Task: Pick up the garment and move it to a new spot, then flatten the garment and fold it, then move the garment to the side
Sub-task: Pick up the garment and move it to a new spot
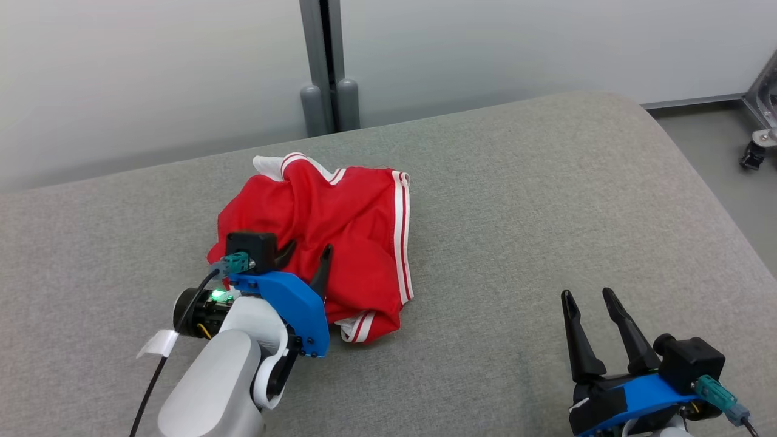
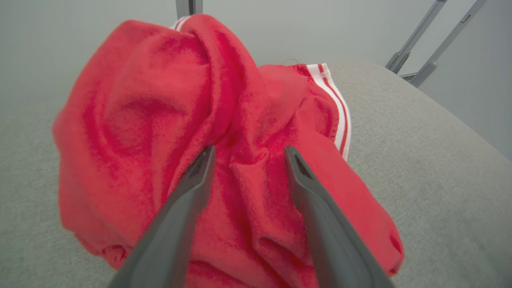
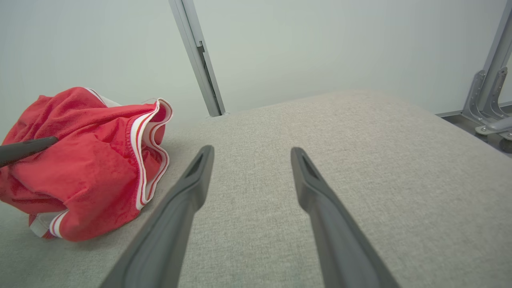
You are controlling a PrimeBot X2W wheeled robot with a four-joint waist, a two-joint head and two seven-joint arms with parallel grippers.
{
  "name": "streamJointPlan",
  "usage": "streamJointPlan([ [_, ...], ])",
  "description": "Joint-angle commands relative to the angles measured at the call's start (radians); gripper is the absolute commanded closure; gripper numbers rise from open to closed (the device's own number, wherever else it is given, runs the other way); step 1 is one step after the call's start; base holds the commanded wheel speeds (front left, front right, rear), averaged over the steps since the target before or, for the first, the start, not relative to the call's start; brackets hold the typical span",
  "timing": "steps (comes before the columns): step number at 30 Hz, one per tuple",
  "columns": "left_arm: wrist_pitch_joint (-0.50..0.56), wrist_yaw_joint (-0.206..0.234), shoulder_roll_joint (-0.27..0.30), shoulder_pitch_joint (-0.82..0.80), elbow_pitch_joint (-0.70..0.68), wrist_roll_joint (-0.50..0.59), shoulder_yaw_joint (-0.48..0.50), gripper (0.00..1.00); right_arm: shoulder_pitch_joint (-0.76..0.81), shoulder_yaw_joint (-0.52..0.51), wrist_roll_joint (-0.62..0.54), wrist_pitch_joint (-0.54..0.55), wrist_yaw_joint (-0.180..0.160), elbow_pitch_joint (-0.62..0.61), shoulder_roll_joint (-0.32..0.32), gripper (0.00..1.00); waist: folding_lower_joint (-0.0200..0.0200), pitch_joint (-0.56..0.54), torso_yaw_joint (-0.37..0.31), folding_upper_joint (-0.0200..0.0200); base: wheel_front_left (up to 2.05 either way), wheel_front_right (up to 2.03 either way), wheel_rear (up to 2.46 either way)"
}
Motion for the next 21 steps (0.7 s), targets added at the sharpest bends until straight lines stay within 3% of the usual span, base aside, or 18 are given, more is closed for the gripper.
streamJointPlan([
  [1, -0.027, 0.008, 0.0, 0.006, 0.004, -0.002, 0.007, 0.0, 0.009, -0.003, -0.008, -0.003, 0.0, -0.003, -0.005, 0.0, 0.0, -0.003, 0.009, 0.0, 0.0, 0.0, 0.0],
  [7, -0.211, 0.049, -0.009, 0.059, -0.038, -0.008, 0.059, 0.0, 0.027, -0.013, -0.018, 0.01, 0.0, -0.014, -0.006, 0.0, 0.0, -0.034, 0.061, 0.0, 0.0, 0.0, 0.0],
  [12, -0.353, 0.063, 0.025, 0.151, -0.129, -0.012, 0.103, 0.0, 0.046, -0.043, 0.004, 0.024, 0.0, -0.027, -0.005, 0.0, 0.0, -0.062, 0.109, 0.0, 0.0, 0.0, 0.0],
  [21, -0.432, 0.075, 0.094, 0.34, -0.261, 0.021, 0.17, 0.0, 0.086, -0.112, -0.021, 0.051, 0.0, -0.064, -0.006, 0.0, 0.0, -0.095, 0.178, 0.0, 0.0, 0.0, 0.0],
])
